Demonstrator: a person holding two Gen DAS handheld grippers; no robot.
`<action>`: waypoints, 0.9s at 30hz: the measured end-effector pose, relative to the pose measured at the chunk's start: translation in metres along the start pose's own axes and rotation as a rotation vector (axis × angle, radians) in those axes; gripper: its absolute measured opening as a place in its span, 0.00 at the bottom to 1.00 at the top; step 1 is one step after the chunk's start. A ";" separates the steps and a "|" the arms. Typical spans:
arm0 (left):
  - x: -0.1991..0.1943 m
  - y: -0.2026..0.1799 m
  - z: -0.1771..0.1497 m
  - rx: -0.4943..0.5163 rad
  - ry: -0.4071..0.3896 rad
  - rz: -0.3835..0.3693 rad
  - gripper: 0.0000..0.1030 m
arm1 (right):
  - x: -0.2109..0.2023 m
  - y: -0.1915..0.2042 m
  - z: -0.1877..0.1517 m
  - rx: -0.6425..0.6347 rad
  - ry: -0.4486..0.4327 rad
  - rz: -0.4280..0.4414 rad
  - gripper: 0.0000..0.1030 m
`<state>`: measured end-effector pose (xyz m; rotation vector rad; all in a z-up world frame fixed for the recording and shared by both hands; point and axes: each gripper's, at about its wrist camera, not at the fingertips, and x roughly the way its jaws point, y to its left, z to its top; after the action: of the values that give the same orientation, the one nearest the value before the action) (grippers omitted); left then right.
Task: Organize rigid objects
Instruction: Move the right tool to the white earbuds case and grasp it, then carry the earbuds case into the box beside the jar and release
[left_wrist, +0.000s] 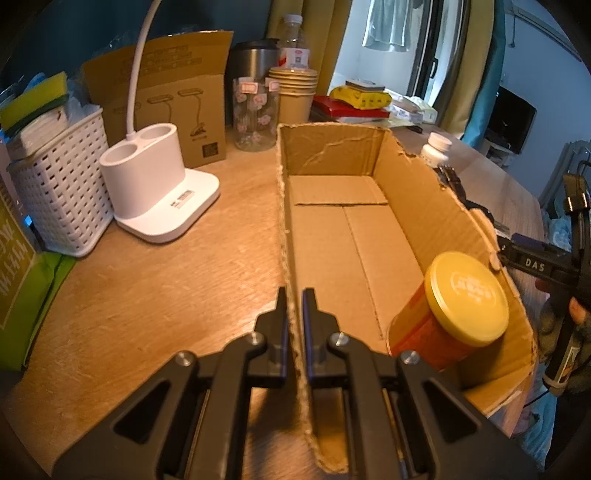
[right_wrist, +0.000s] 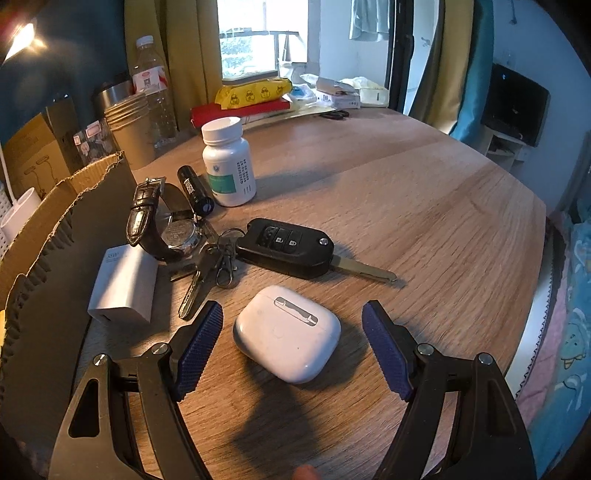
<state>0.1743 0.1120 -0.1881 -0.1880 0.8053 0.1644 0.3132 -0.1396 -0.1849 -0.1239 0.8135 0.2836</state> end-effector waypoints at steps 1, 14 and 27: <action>0.000 0.000 0.000 0.000 0.000 -0.001 0.06 | 0.001 0.000 0.000 0.001 0.004 -0.006 0.78; -0.001 0.000 0.000 -0.001 -0.001 -0.001 0.06 | 0.002 0.003 -0.002 -0.020 0.007 -0.019 0.60; -0.001 0.001 0.000 -0.002 -0.001 -0.002 0.06 | -0.014 0.006 0.002 -0.019 -0.020 0.012 0.60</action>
<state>0.1735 0.1123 -0.1880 -0.1903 0.8039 0.1639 0.3039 -0.1357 -0.1731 -0.1334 0.7924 0.3034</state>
